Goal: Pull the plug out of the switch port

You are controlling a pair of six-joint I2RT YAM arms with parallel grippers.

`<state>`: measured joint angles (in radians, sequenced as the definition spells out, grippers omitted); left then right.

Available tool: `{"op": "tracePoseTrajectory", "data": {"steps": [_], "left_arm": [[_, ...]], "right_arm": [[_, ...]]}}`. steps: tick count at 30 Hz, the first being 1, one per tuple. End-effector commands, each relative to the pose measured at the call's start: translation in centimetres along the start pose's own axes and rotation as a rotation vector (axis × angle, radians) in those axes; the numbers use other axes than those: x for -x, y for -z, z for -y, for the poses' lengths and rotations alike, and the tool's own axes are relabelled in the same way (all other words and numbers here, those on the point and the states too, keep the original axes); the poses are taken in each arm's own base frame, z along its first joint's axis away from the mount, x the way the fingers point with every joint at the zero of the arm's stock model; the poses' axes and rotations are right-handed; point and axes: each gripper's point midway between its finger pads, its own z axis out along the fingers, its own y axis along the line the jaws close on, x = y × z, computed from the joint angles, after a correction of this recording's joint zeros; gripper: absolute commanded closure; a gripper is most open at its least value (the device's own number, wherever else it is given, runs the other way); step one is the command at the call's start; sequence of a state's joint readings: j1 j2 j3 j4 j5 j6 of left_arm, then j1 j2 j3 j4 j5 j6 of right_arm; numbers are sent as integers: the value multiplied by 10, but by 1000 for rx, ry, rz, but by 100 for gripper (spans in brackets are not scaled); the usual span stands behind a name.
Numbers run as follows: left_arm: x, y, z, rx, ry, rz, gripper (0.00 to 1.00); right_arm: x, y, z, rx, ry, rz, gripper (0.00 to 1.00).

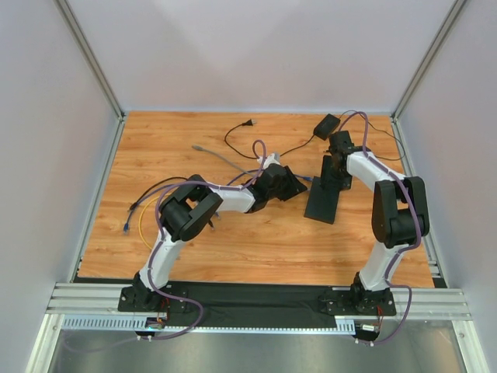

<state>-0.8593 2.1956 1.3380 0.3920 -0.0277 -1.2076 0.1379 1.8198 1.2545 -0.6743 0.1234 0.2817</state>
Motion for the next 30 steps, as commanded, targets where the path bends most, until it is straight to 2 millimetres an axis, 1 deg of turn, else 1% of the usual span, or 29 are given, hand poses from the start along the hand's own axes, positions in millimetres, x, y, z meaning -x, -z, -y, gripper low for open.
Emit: {"op": "tracePoseTrajectory", "data": {"steps": [1, 4, 10, 14, 18, 23, 29, 30], "left_arm": [[3, -7, 9, -5, 21, 13, 57], [1, -10, 3, 21, 49, 9, 57], [0, -16, 1, 45, 83, 3, 57], [-6, -20, -5, 80, 128, -25, 57], [-10, -26, -7, 93, 156, -43, 56], [-13, -28, -10, 104, 193, -49, 55], [-16, -38, -16, 106, 254, -55, 54], [-19, -39, -19, 114, 263, -56, 54]], "right_arm": [[4, -7, 0, -8, 20, 1, 45], [3, -8, -2, -3, 23, -5, 45], [2, -9, -3, 6, 27, -14, 45], [2, -9, -4, 10, 27, -14, 46], [1, -10, -5, 14, 30, -20, 46], [2, -9, -6, 20, 30, -19, 46], [1, -10, -6, 20, 30, -22, 46], [1, -10, -6, 22, 30, -22, 46]]}}
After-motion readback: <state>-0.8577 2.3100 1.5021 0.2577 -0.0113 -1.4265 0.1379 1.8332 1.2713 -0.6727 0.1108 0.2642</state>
